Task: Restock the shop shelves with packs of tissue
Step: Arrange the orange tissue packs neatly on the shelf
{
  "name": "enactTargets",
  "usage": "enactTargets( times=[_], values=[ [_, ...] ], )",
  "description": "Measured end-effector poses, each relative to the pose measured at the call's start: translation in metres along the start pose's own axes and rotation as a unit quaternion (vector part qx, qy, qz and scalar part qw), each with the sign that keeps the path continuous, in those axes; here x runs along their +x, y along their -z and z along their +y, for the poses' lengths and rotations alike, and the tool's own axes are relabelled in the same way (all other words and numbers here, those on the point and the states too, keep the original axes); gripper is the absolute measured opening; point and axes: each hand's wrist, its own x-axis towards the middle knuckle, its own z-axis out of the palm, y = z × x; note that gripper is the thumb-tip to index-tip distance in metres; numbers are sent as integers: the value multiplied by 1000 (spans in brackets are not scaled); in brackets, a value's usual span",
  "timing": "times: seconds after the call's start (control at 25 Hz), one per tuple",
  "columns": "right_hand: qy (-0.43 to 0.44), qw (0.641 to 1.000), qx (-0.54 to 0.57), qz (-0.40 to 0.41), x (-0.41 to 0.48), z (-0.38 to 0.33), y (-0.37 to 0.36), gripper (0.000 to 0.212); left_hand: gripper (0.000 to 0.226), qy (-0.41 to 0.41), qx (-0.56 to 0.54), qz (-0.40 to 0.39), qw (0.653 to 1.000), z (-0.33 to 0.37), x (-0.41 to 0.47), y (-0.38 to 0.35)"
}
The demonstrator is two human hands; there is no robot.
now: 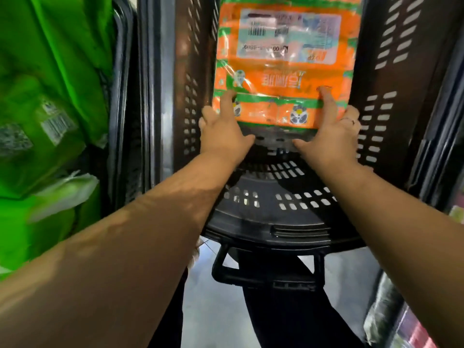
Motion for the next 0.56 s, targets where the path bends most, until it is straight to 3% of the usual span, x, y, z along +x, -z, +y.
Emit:
enactTargets(
  times=[0.2,0.36,0.56],
  values=[
    [10,992,74,100,-32,-14,60,91,100,-96,-28,105,989,17,-48,49],
    [49,952,263,147,-59,-33,132,93,104,-164,-35,137,976,42,-79,122],
    [110,918,360,123,-133,-72,212,77,91,-193,-54,130,971,69,-163,209]
  ],
)
